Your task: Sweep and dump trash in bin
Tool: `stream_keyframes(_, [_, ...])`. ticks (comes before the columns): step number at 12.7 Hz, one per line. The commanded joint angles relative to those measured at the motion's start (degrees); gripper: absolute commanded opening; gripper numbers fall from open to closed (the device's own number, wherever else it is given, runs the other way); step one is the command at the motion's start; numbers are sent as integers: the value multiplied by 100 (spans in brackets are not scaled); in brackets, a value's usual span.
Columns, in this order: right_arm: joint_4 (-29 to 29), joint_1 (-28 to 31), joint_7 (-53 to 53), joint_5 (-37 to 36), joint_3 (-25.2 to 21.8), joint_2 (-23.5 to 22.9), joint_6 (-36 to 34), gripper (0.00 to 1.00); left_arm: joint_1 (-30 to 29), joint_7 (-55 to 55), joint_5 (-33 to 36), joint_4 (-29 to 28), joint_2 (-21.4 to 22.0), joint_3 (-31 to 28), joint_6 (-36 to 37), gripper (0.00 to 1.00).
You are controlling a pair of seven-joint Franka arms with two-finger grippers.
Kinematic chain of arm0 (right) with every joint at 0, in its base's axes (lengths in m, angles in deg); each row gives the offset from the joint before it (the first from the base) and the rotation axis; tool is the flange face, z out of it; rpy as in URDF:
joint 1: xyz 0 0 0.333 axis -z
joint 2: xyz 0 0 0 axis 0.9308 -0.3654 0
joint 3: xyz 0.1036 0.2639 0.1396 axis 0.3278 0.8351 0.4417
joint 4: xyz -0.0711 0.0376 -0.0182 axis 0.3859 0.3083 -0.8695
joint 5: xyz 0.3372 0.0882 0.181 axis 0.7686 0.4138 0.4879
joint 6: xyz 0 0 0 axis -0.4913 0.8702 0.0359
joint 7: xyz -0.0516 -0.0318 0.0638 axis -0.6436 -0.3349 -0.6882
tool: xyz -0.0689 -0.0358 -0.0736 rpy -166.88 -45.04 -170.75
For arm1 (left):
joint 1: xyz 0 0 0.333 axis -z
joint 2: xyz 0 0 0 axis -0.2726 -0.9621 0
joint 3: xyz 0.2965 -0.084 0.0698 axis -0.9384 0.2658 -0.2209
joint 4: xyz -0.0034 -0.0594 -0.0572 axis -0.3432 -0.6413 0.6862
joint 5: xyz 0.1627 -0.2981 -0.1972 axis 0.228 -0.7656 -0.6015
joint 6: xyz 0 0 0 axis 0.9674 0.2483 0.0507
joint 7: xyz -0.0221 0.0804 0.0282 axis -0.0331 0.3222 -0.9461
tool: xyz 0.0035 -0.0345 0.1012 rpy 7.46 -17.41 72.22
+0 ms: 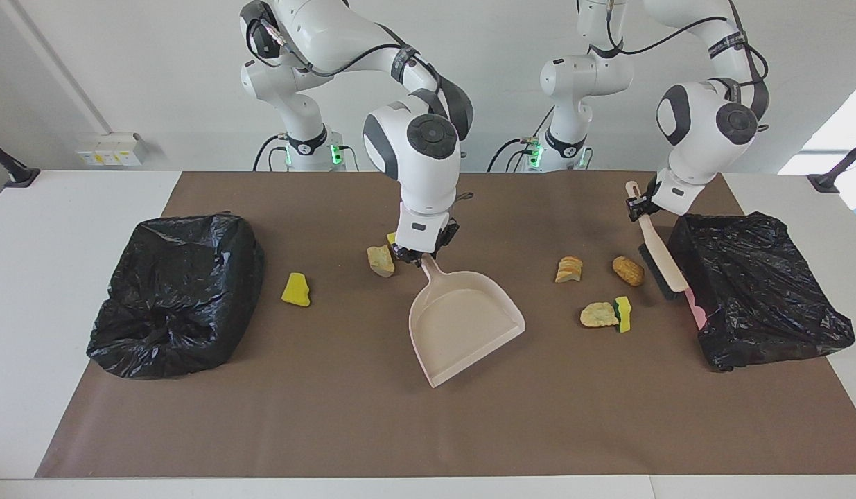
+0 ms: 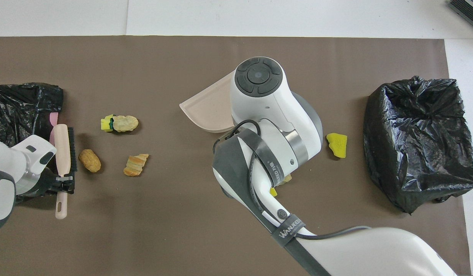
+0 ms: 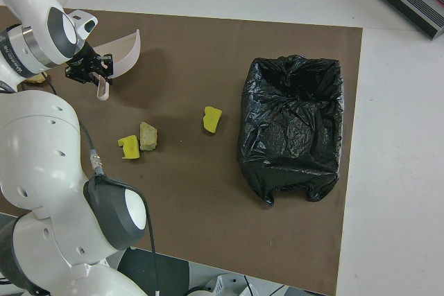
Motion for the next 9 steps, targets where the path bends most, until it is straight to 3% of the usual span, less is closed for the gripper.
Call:
stream_keyframes(1, [-840, 47, -750, -2, 36, 510, 95, 0, -101, 400, 99, -59, -136, 79, -368, 0])
stream_keyframes(4, [-1500, 21, -1585, -107, 36, 844, 429, 0, 30, 630, 47, -112, -250, 114, -545, 0])
stream_keyframes(9, [-2353, 126, -3538, -424, 27, 1047, 1360, 0, 847, 577, -357, -94, -443, 114, -799, 0])
